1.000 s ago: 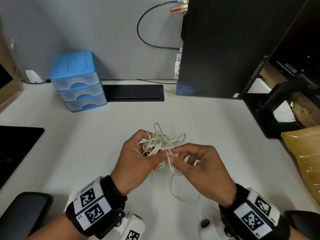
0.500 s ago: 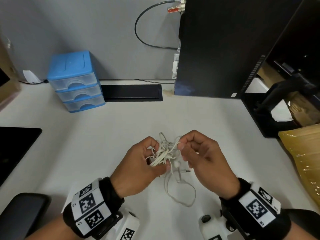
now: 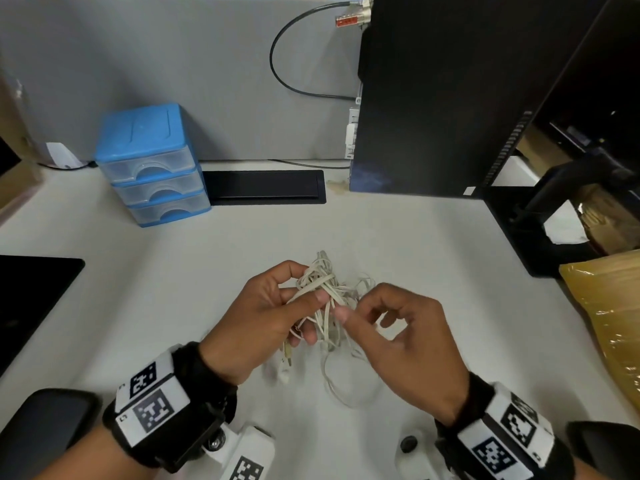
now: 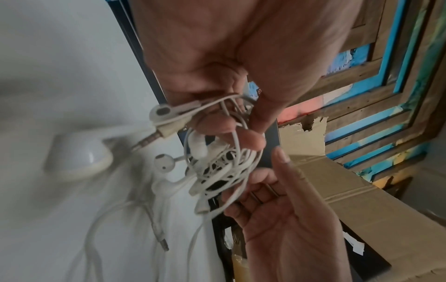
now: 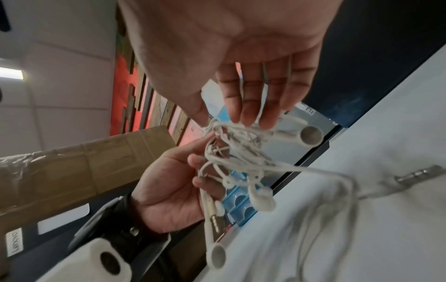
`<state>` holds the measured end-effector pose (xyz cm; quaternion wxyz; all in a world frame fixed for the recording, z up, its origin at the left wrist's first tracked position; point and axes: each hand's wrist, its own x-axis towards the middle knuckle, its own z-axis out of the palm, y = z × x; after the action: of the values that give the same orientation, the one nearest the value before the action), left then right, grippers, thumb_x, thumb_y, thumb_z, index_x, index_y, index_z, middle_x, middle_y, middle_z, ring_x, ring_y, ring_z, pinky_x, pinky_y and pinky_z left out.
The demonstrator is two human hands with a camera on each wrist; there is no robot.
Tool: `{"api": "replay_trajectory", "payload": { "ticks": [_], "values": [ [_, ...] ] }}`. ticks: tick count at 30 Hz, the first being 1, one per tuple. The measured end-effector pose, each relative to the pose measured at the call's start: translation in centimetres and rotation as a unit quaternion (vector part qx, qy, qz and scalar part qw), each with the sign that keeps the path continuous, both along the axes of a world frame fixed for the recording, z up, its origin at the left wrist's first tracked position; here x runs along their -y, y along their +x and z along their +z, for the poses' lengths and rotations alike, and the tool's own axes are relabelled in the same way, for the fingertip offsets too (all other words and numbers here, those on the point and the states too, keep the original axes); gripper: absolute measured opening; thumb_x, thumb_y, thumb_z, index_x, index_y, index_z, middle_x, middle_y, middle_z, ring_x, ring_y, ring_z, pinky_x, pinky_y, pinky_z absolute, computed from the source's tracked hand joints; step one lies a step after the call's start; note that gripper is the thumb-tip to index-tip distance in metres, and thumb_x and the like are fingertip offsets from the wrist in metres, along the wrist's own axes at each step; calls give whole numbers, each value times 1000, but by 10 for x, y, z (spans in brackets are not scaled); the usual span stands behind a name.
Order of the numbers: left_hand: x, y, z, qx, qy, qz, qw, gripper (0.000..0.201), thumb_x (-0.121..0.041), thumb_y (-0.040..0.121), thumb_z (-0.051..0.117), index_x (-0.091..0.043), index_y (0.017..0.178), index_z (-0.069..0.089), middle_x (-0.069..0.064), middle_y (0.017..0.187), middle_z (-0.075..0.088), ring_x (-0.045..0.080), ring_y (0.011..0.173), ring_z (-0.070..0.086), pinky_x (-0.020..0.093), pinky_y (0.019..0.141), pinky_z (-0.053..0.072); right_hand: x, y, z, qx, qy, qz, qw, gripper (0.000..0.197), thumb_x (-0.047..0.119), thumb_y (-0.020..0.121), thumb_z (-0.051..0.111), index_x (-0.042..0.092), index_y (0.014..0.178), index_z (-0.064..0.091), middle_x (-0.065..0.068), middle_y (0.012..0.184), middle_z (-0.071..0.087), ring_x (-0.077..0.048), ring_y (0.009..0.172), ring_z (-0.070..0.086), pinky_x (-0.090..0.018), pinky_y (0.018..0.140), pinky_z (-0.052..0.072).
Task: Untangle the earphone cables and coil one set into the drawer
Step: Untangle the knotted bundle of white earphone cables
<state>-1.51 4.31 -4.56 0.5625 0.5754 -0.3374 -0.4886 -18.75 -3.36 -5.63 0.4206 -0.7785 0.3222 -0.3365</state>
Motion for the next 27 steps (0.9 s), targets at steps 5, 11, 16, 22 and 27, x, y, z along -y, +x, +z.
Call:
{"api": "replay_trajectory", "payload": {
  "ticks": [5,11,16,22,27],
  "values": [
    [0,-4,-2,-12,-22,18,1000,25,-24,81,70,-7,97,61,14,73,70,17,48,58,23,46,40,-7,5,-4,-28,67,10,997,18,34,79,79,23,75,66,9,68,71,-7,69,68,-12,67,46],
    [2,0,-6,-39,-38,33,998,22,-22,82,73,-8,98,65,11,84,73,19,56,64,25,50,45,-2,6,4,83,243,38,966,22,-1,83,73,11,89,55,-16,68,69,-22,57,65,-27,58,51],
    [1,1,-6,-132,-90,26,987,14,-8,80,62,-12,93,65,7,83,68,16,58,59,25,53,42,-5,6,14,153,310,37,938,24,4,77,76,1,77,53,-15,66,59,-27,47,59,-29,48,48],
    [1,4,-3,-207,-119,22,971,32,1,82,59,4,114,53,3,88,69,12,57,49,24,58,41,-8,5,23,113,412,90,900,25,30,80,66,5,75,69,-9,53,43,-11,39,24,-20,42,20],
    [-1,3,-3,-232,-124,-3,965,64,-9,71,81,9,123,48,9,97,68,15,63,50,24,62,45,-11,4,25,102,366,111,918,17,20,84,73,3,79,73,-7,52,50,-13,41,37,-17,42,28]
  ]
}}
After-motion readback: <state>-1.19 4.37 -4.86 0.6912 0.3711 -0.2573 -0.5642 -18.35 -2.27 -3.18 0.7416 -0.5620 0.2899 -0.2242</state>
